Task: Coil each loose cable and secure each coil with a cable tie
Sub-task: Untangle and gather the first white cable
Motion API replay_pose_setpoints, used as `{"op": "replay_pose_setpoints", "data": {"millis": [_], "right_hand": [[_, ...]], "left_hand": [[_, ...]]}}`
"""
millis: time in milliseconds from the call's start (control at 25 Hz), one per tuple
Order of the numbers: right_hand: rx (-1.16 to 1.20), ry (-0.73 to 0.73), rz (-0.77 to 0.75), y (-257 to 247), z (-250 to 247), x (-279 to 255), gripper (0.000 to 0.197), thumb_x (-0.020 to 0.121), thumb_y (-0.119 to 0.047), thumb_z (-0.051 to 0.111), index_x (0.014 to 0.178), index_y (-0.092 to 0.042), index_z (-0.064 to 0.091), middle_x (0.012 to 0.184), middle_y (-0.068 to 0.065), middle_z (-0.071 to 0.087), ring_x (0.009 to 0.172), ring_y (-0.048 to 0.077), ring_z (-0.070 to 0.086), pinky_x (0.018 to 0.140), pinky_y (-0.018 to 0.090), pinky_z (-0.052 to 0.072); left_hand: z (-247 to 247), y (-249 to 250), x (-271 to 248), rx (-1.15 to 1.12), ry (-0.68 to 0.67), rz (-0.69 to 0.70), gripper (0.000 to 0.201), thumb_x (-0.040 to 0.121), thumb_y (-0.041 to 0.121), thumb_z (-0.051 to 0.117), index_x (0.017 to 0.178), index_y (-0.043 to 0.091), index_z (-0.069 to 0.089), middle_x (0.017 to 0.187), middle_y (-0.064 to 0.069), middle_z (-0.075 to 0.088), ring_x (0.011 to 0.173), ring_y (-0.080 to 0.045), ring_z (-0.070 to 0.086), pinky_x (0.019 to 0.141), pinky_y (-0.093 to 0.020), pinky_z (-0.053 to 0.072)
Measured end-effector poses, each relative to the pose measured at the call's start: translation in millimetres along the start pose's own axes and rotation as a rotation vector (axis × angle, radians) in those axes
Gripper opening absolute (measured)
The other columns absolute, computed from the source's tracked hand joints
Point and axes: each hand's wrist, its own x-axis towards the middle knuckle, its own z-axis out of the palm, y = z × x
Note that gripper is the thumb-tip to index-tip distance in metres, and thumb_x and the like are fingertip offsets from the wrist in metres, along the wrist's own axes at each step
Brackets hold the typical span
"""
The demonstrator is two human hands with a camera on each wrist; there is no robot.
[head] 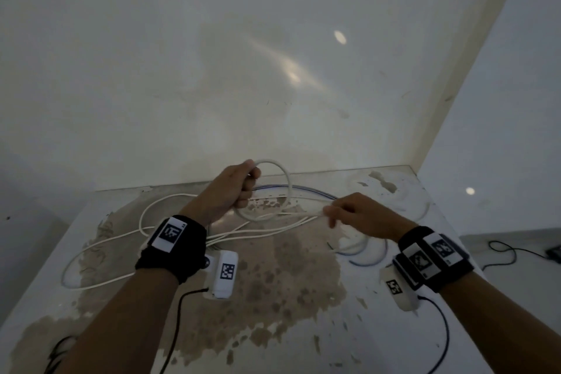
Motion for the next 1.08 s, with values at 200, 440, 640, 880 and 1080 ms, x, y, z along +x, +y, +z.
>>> {"op": "replay_pose_setpoints", "data": {"millis": [200, 440, 640, 880, 1080], "right_hand": [[0.248, 0.142, 0.401, 11, -21, -1, 0.039, 0.102, -0.039, 0.050, 0.075, -0.012, 0.060, 0.059, 0.000, 0.042, 0.046, 0.010, 0.035, 0.045, 0.021, 0.031], [1.281, 0.406, 0.524, -22, -2, 23, 0.021, 0.102, -0.005, 0.042, 0.112, 0.002, 0.060, 0.070, 0.006, 0.053, 0.045, 0.011, 0.052, 0.039, 0.020, 0.043], [1.359, 0.405, 0.461, -51, 33, 15, 0.021, 0.100, -0.014, 0.054, 0.104, 0.000, 0.069, 0.091, 0.007, 0.075, 0.071, 0.014, 0.073, 0.061, 0.024, 0.060], [1.188, 0.441, 0.404, -62, 60, 11, 0.017, 0.098, -0.019, 0.061, 0.110, -0.009, 0.067, 0.086, 0.000, 0.073, 0.055, 0.008, 0.057, 0.045, 0.019, 0.039], [1.002, 0.266, 0.267, -67, 76, 6, 0.031, 0.100, -0.021, 0.058, 0.128, -0.033, 0.062, 0.086, 0.000, 0.068, 0.059, 0.014, 0.053, 0.048, 0.027, 0.035]], "left_hand": [[-2, -18, 0, 0.038, 0.028, 0.047, 0.040, 0.106, 0.035, 0.029, 0.070, 0.020, 0.038, 0.058, 0.006, 0.017, 0.043, -0.009, 0.012, 0.041, -0.018, 0.017], [32, -44, -5, 0.014, -0.016, 0.028, 0.039, 0.107, 0.033, 0.028, 0.071, 0.019, 0.037, 0.056, 0.008, 0.019, 0.045, -0.010, 0.012, 0.042, -0.020, 0.016], [45, -68, -6, -0.121, 0.117, -0.022, 0.039, 0.107, 0.032, 0.026, 0.072, 0.019, 0.036, 0.052, 0.010, 0.021, 0.042, -0.008, 0.014, 0.040, -0.020, 0.018], [65, -69, -10, -0.373, 0.186, -0.129, 0.038, 0.106, 0.032, 0.031, 0.081, 0.011, 0.050, 0.050, 0.009, 0.023, 0.040, -0.007, 0.017, 0.039, -0.019, 0.020], [71, -58, -13, -0.406, 0.117, -0.180, 0.039, 0.104, 0.037, 0.037, 0.091, 0.010, 0.061, 0.055, 0.002, 0.038, 0.043, -0.010, 0.033, 0.045, -0.024, 0.029]]}}
